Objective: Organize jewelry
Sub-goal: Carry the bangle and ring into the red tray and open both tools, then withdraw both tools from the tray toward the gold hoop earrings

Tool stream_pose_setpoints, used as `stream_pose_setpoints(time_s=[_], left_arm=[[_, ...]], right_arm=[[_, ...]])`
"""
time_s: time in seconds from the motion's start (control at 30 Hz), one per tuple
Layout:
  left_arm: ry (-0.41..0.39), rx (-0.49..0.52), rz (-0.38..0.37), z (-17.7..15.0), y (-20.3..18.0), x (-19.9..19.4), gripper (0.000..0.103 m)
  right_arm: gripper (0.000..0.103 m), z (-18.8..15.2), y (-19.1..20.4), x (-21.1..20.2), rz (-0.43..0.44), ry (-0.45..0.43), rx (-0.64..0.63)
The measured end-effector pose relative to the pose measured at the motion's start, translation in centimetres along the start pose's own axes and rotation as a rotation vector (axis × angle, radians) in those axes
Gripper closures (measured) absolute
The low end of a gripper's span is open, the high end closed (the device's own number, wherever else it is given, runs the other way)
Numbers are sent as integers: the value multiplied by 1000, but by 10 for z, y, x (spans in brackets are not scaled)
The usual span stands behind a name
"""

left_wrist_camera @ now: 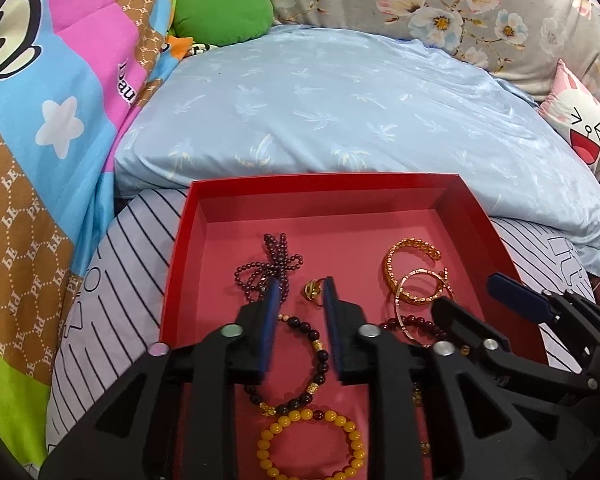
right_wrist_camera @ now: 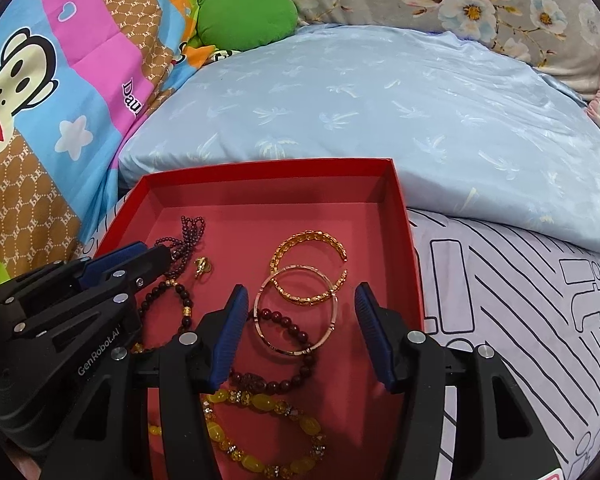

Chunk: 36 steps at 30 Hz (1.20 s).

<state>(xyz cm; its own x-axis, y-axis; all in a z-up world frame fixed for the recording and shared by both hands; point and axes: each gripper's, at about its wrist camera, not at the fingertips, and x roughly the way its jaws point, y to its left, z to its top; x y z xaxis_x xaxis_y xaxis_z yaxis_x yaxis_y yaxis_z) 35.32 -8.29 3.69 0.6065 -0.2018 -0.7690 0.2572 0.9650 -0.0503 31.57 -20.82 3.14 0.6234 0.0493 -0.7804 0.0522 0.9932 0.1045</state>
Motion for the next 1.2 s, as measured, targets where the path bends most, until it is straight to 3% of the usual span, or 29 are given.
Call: stream_pose_setpoints(time_s=[0.1, 0.7, 1.2], left_arm=[[-13, -15, 10, -2, 3, -7, 60], [-60, 6, -19, -29, -7, -78, 60], [-50, 33, -53, -99, -19, -143, 60]], right_arm=[[48, -2, -3, -8, 1, -8, 7], [48, -39, 4, -87, -3, -72, 6], [48, -120, 13, -154, 4, -77, -3]])
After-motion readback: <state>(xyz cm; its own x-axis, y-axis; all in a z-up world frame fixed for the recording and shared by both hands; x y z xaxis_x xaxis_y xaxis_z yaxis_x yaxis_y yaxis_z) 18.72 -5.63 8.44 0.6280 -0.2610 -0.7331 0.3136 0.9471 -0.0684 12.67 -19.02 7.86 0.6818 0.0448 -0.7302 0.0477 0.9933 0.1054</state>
